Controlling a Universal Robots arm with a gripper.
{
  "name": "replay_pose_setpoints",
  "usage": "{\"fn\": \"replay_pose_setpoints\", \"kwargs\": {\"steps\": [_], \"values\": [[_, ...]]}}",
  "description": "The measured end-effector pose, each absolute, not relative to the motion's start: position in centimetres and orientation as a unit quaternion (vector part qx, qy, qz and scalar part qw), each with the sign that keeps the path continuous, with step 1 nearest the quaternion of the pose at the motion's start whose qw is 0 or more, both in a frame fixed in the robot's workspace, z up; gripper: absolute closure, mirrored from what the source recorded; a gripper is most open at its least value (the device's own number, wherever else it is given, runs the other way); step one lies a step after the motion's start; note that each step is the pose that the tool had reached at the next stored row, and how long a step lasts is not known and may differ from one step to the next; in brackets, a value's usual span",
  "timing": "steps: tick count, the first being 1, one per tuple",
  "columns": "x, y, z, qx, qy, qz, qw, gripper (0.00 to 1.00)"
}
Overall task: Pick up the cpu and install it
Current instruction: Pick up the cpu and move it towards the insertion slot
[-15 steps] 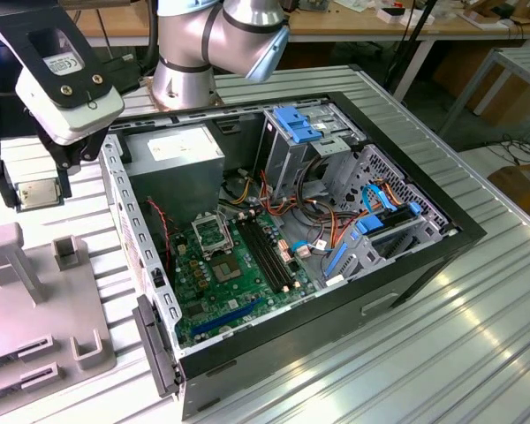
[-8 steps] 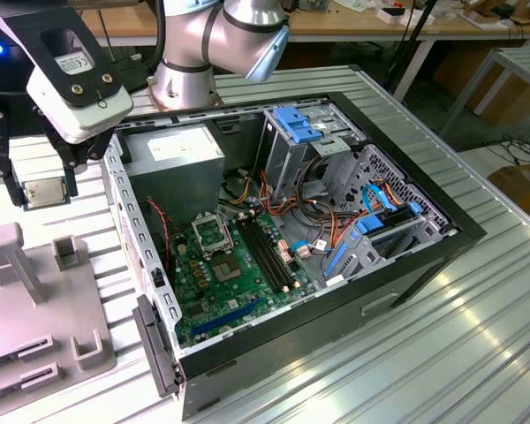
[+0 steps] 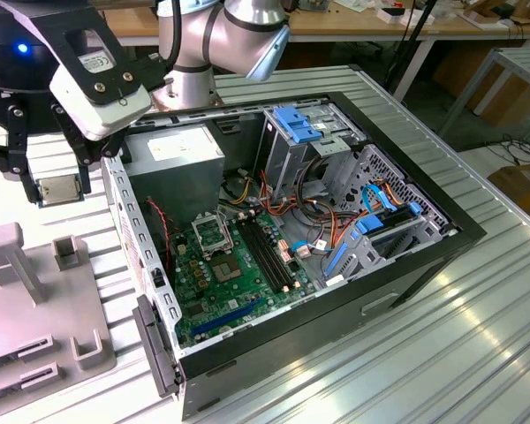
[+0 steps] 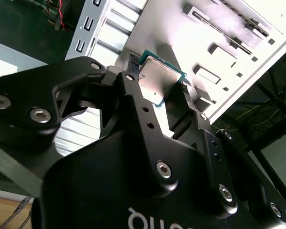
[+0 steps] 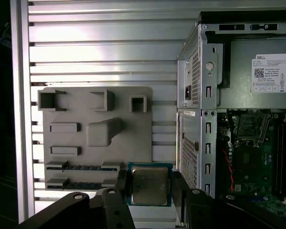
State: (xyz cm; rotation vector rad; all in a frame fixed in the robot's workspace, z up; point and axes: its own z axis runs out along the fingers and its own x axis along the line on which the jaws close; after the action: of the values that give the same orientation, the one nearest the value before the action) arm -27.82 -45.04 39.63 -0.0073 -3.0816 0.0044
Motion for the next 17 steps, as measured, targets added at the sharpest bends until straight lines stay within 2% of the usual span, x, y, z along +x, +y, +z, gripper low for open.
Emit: {"fn": "replay_pose_setpoints", "kwargs": {"steps": [17], "values": [[-24.8,-45.0,39.6,-0.002,-1.000,0.001,0.030,0.53]]}}
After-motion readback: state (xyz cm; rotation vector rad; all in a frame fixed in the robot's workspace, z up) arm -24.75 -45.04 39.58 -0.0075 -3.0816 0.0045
